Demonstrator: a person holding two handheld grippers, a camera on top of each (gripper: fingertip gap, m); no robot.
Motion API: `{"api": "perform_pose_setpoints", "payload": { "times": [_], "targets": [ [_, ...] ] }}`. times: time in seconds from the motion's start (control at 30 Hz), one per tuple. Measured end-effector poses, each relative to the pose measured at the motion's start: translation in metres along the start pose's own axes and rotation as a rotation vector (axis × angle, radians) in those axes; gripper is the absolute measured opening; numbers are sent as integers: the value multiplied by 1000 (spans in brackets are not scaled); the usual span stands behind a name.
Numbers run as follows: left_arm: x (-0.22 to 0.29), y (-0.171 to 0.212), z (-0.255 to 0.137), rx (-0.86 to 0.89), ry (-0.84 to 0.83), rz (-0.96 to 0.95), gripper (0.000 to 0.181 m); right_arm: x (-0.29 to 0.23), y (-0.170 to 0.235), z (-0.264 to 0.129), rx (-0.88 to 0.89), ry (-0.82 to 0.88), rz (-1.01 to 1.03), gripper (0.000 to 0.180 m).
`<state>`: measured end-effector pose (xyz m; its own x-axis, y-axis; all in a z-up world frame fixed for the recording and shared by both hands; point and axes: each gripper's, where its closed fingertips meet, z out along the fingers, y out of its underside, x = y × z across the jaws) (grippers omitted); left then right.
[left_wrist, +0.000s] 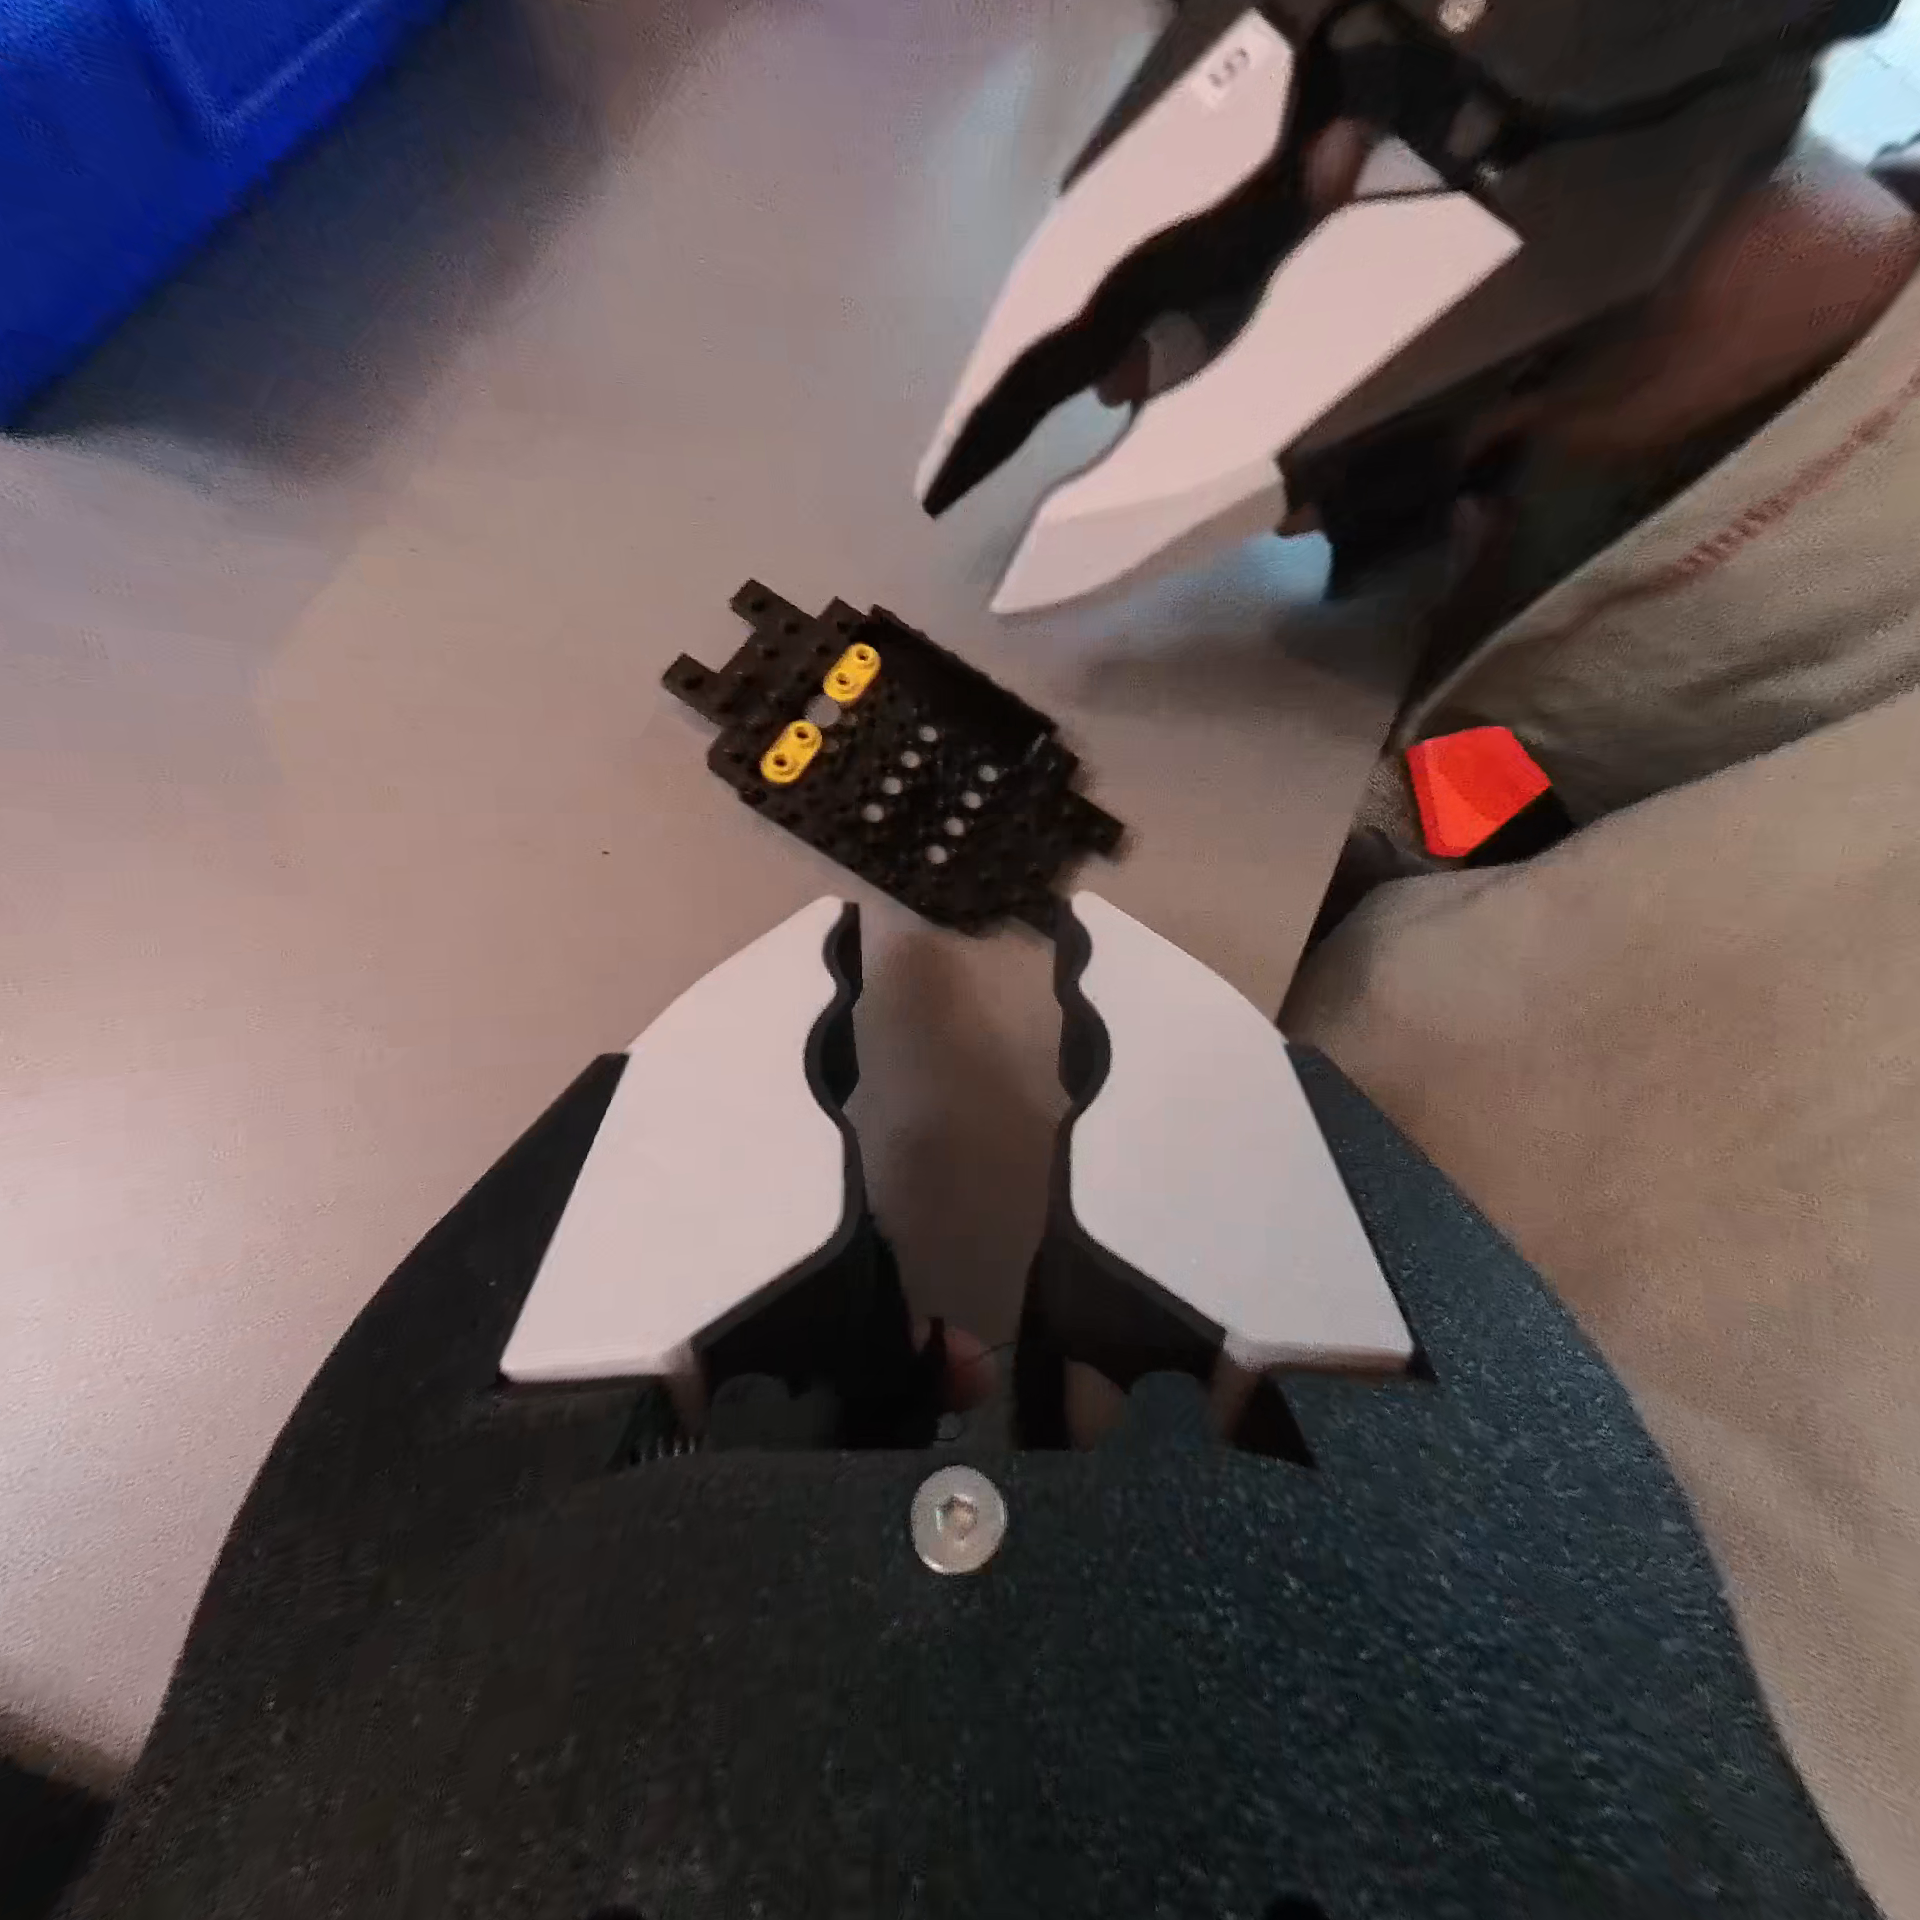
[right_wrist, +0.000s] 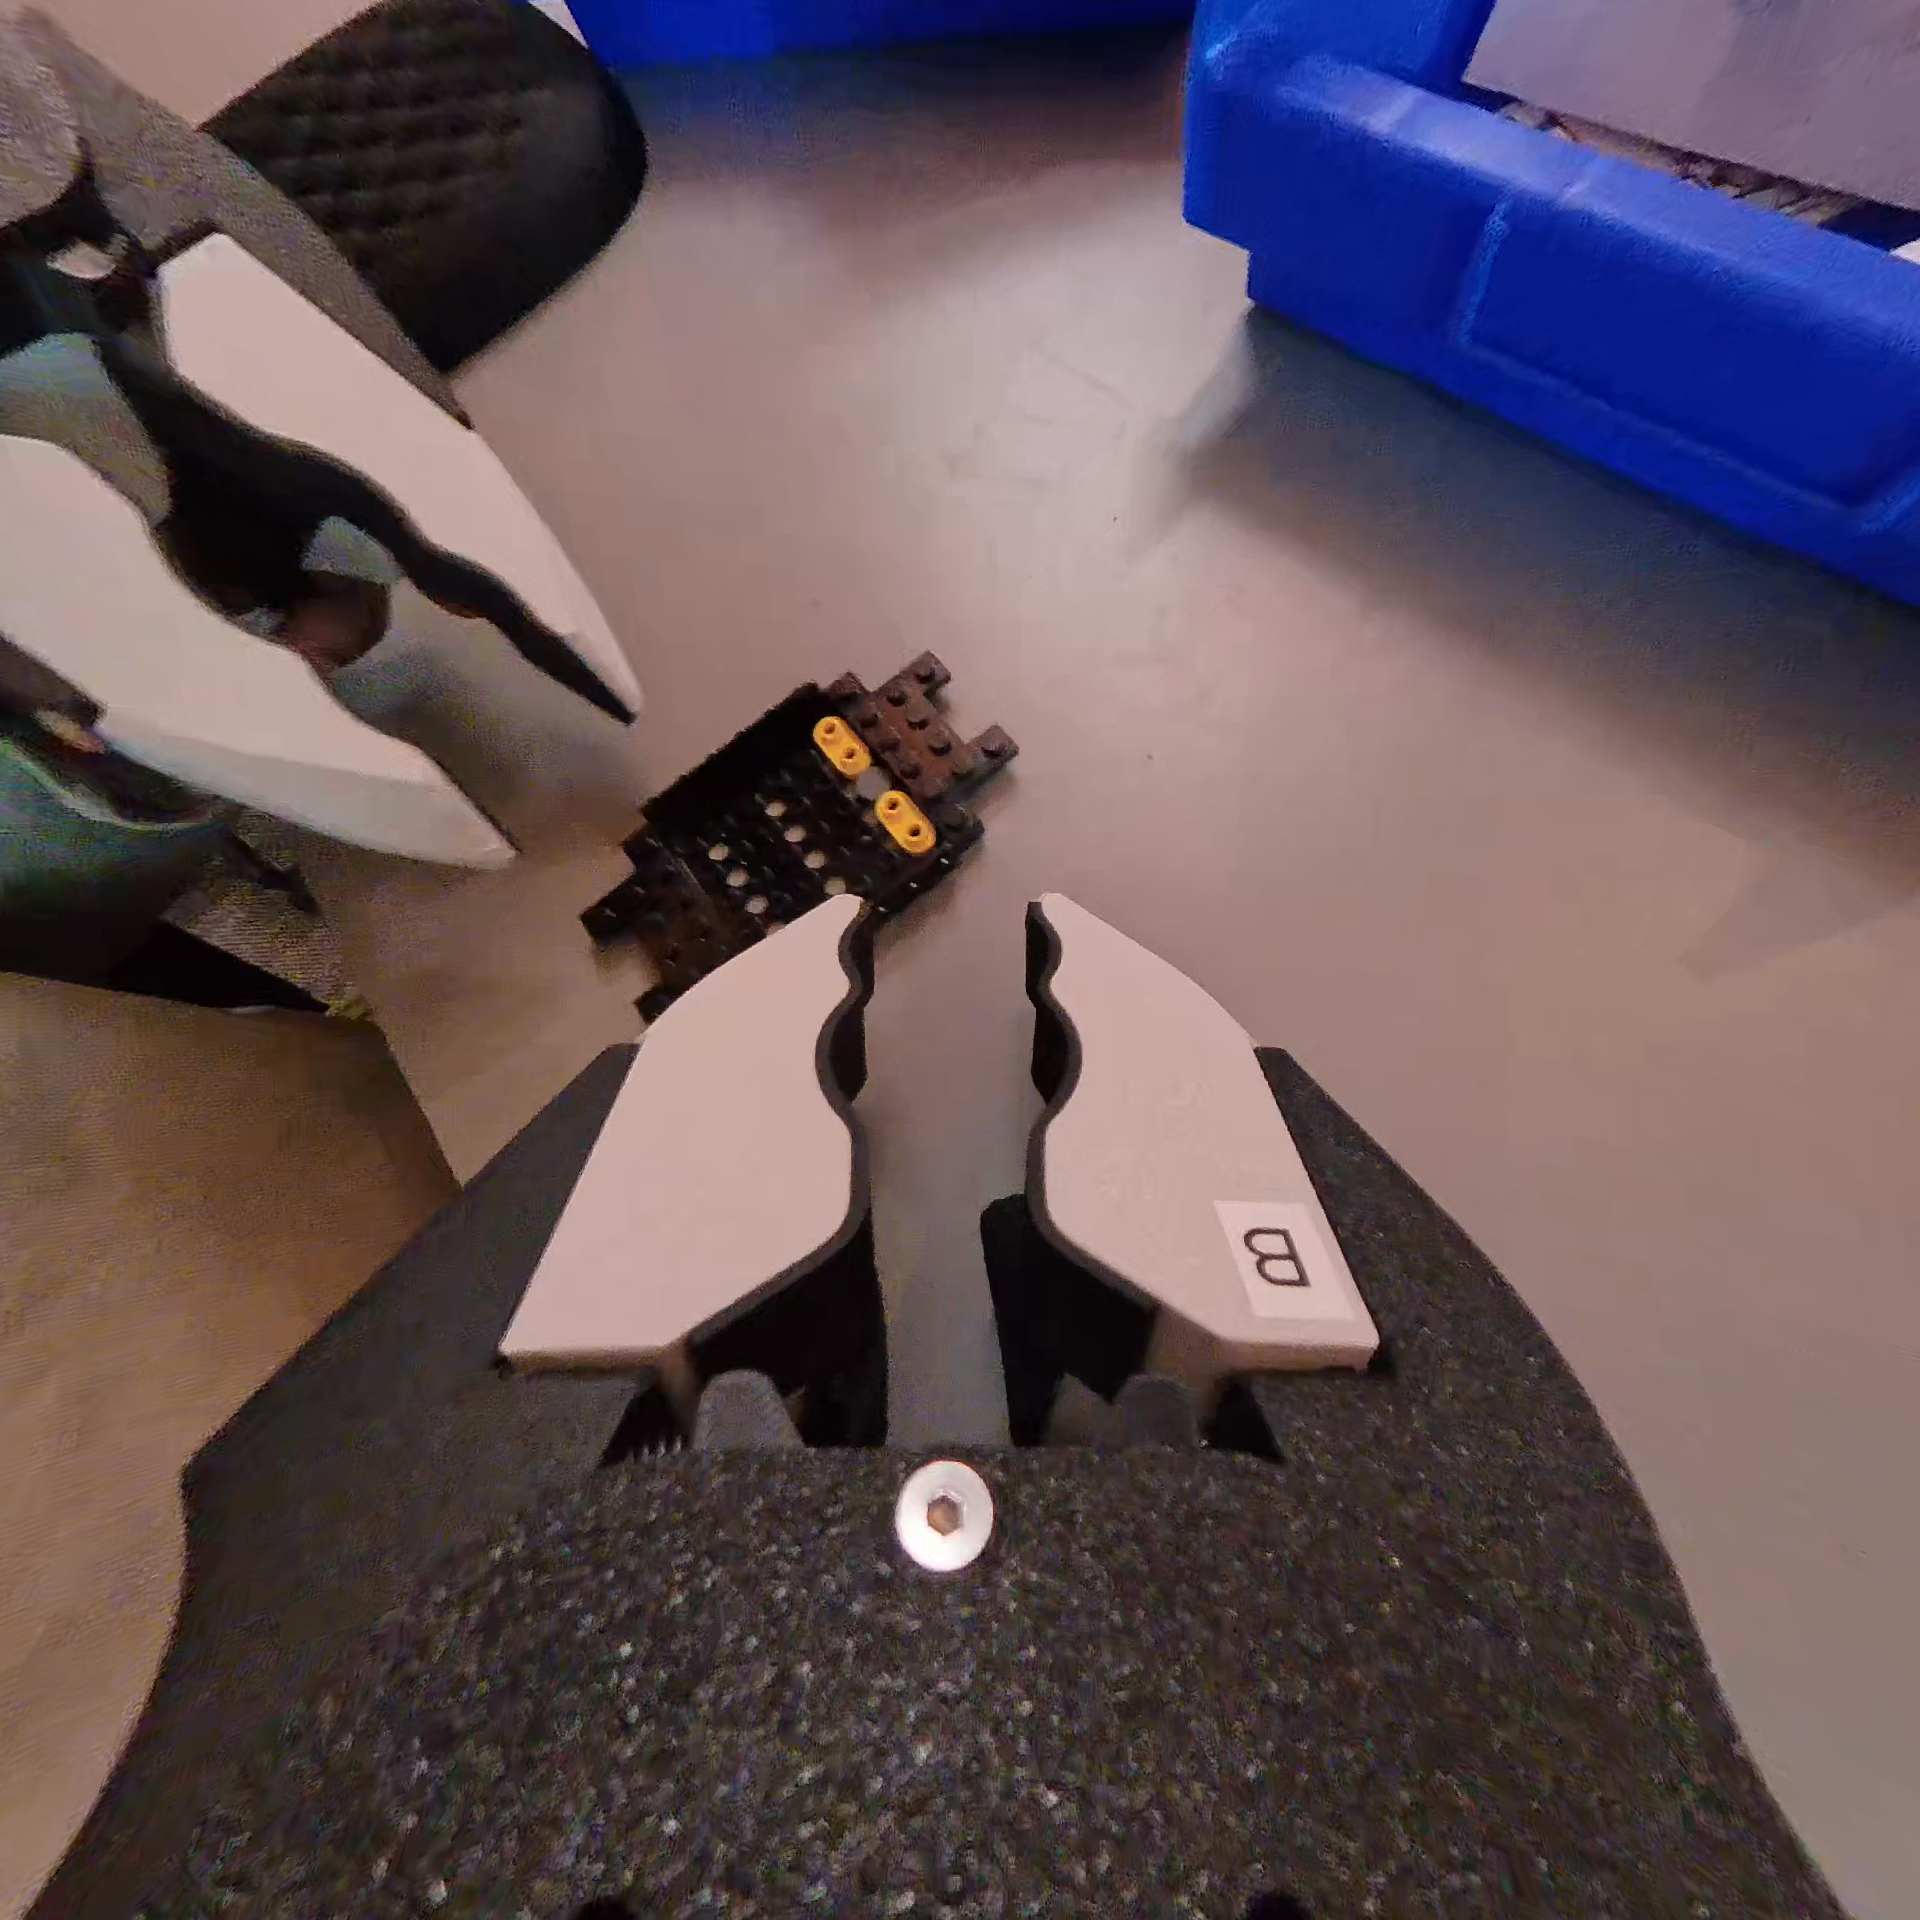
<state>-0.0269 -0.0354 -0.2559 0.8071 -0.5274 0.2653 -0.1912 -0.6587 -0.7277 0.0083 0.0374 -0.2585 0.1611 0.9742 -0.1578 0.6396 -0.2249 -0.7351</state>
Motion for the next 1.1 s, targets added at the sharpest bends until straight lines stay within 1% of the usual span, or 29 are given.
{"api": "perform_pose_setpoints", "payload": {
  "times": [0.03, 0.2, 0.3, 0.4, 0.47, 0.57, 0.63, 0.73, 0.83, 0.97, 1.03, 1.1],
  "targets": [
    [-5, -2, 0, 11, -14, -21, 35, -7, -2, 3, 11, -23, 4, 29],
    [-4, -7, 10, 35, 16, -88, 38, -11, 7, 16, -70, 23, 22, 32],
    [0, -8, 15, 38, 44, -80, 36, -13, 8, 19, -96, 47, 0, 28],
    [9, -9, 20, 45, 89, -66, 34, -6, 8, 21, -122, 106, -49, 19],
    [14, -9, 20, 50, 125, -60, 34, -6, 7, 22, -122, 99, -100, 16],
    [13, -11, 12, 89, 149, -62, 32, -2, -1, 20, -19, 51, -185, 9],
    [6, -16, 5, 140, 136, -74, 31, -4, -4, 16, 40, -21, -236, 3],
    [-7, -16, -2, 169, 117, -128, 31, -3, -8, 10, 104, -91, -273, 3],
    [-6, -23, 0, 217, 151, -178, 31, -2, -15, 6, 159, -97, -325, 3],
    [7, -40, 6, 301, 291, -288, 30, -7, -29, 2, 257, -36, -478, 3],
    [5, -44, 5, 328, 309, -320, 29, -10, -34, -1, 289, -8, -547, 3],
    [1, -48, 3, 363, 311, -338, 25, -12, -37, -4, 309, 8, -594, 3]
  ]
}}
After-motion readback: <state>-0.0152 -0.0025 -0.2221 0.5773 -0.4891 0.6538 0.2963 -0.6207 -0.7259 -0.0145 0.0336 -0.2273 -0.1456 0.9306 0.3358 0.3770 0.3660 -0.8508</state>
